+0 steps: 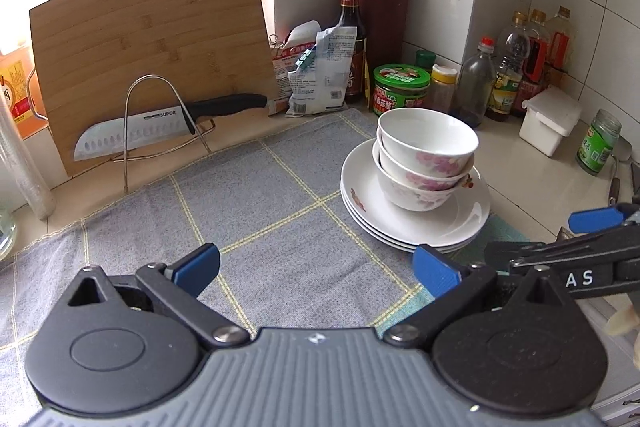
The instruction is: Organize plates and bowls
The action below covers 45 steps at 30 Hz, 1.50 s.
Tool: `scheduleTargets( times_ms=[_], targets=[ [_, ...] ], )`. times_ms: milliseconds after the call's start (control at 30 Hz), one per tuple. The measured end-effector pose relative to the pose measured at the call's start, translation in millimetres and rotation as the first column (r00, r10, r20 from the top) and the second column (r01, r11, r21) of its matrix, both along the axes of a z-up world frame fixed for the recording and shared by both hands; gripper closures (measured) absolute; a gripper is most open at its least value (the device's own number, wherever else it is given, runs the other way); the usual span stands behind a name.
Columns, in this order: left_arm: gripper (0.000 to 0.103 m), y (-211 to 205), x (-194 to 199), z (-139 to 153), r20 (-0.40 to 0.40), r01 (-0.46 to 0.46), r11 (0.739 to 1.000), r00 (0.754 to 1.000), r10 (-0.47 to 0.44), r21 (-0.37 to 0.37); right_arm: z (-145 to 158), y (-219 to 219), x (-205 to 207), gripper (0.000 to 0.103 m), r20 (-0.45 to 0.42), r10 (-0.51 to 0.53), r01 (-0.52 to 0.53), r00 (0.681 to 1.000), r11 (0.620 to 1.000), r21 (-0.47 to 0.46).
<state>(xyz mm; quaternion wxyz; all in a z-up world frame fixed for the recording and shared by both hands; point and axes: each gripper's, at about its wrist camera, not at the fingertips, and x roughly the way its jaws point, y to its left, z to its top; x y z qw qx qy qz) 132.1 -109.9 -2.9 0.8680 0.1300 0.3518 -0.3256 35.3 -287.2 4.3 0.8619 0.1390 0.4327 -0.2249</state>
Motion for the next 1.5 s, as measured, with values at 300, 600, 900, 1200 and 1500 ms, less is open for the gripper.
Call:
scheduleTargets(
  times_ms=[300,600,900,1200,1500],
  targets=[
    [0.001,9.4,-15.9,8.9,-0.020,-0.005,1.000,1.000,0.005,0.019,14.7,15.4,-35.5,0.000,0.034,-0.096,0.097,0.995,0.995,-0.010],
    [0.001,19.5,-25.7,15.4,-0.001,-0.003,1.000,1.000,0.003,0.013,21.4,28.9,-45.3,0.000,0.048,-0.090,0.091,0.995,0.996,-0.022],
    [0.001,26.4,-30.4,21.8,0.014,-0.007,1.000,1.000,0.007,0.003,29.7,32.6,-51.1,0.000,0.073,-0.088,0.090,0.993,0.996,-0.027],
    [0.001,28.6,-32.0,24.8,0.021,-0.011,1.000,1.000,0.011,0.001,31.9,33.9,-52.1,0.000,0.078,-0.087,0.089,0.993,0.995,-0.033],
    [0.001,27.0,-31.2,26.2,0.031,-0.014,1.000,0.999,0.014,0.006,32.9,32.8,-51.7,0.000,0.079,-0.086,0.088,0.993,0.996,-0.033]
  ],
)
